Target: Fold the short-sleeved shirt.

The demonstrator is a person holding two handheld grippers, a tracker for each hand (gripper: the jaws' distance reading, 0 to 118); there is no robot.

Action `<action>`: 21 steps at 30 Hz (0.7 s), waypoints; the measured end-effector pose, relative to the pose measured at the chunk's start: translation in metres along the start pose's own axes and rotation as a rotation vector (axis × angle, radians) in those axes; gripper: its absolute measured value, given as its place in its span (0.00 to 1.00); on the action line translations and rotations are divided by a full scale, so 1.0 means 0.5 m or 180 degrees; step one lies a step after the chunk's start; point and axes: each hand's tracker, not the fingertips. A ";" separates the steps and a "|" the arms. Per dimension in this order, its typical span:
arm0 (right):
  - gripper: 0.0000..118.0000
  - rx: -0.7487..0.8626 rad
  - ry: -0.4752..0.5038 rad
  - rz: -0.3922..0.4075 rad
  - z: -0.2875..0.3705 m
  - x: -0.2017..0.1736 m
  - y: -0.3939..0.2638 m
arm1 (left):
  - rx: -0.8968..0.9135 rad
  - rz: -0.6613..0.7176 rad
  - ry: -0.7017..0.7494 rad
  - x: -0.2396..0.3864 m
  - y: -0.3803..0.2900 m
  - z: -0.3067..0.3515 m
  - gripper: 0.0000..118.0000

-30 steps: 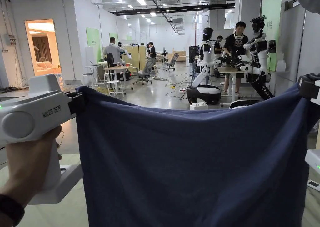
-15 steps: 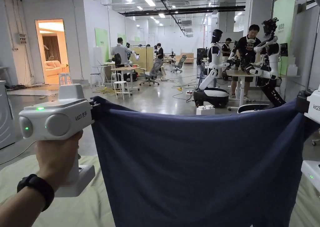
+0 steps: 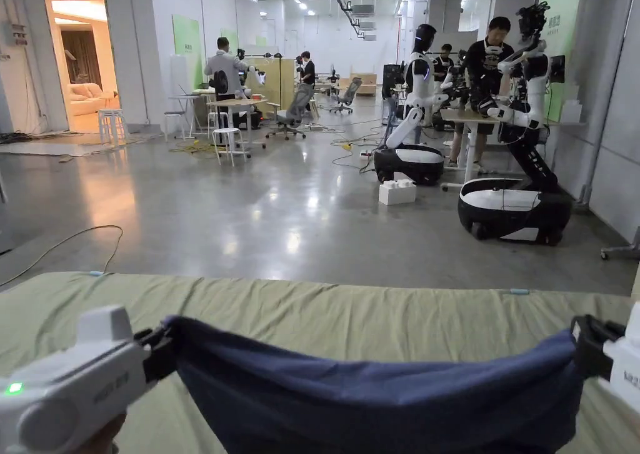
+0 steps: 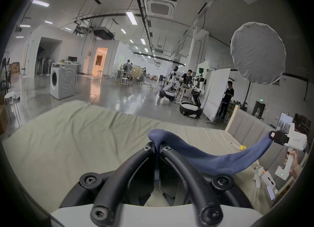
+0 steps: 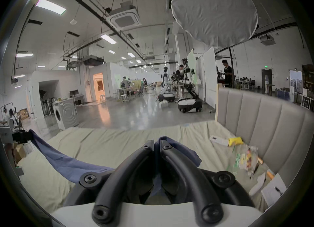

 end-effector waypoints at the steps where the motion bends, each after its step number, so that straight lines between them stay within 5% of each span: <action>1: 0.05 -0.0035 0.0017 -0.0025 0.026 0.006 -0.033 | -0.0023 0.0017 -0.0014 -0.007 -0.032 0.026 0.04; 4: 0.05 -0.0108 0.0067 -0.0241 0.100 0.028 -0.126 | 0.0130 0.0310 -0.0307 -0.030 -0.134 0.132 0.04; 11: 0.05 -0.0390 0.0063 -0.0665 0.330 0.033 -0.314 | -0.0173 0.0196 -0.0227 -0.021 -0.304 0.377 0.04; 15: 0.05 -0.0902 -0.0062 -0.0615 0.414 0.029 -0.413 | -0.0635 0.0153 -0.0079 -0.019 -0.373 0.435 0.04; 21: 0.05 -0.1522 -0.0361 -0.0973 0.444 0.054 -0.519 | -0.1299 0.0187 0.0145 -0.047 -0.460 0.416 0.04</action>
